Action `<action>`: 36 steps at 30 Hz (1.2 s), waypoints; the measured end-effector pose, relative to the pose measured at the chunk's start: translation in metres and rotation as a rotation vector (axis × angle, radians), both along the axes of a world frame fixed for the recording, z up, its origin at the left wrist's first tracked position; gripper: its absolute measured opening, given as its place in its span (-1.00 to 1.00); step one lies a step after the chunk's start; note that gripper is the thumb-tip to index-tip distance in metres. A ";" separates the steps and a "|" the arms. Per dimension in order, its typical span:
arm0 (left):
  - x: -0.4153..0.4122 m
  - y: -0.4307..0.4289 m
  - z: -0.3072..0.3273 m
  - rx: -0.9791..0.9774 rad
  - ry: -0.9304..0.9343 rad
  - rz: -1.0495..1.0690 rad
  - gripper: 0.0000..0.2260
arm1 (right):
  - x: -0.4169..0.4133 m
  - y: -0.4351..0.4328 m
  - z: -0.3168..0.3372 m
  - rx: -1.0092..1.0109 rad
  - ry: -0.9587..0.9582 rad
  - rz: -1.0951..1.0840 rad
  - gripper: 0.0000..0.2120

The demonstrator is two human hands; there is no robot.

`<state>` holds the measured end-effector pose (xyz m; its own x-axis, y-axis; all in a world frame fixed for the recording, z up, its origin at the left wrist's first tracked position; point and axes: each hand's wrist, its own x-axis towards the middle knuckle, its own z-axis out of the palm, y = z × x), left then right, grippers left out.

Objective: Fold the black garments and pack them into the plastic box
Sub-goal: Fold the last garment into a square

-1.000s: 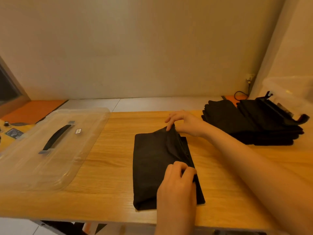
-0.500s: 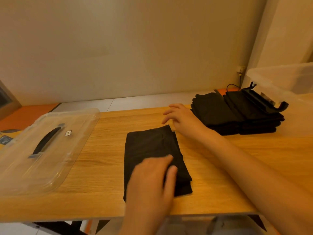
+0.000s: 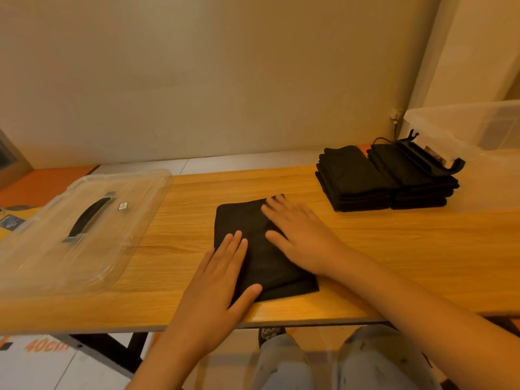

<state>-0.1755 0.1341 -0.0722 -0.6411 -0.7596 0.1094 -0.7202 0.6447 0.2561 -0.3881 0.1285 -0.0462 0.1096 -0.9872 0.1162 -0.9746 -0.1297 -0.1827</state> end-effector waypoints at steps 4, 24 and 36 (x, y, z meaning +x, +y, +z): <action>0.016 0.014 -0.008 -0.057 -0.060 -0.079 -0.22 | 0.023 0.065 -0.013 0.058 0.041 0.142 -0.38; 0.038 0.037 0.013 0.259 0.613 -0.114 -0.83 | 0.001 0.113 -0.001 -0.118 -0.518 0.052 -0.76; -0.022 -0.075 0.028 0.451 0.574 0.442 -0.85 | -0.017 -0.023 0.011 0.105 -0.611 -0.436 -0.74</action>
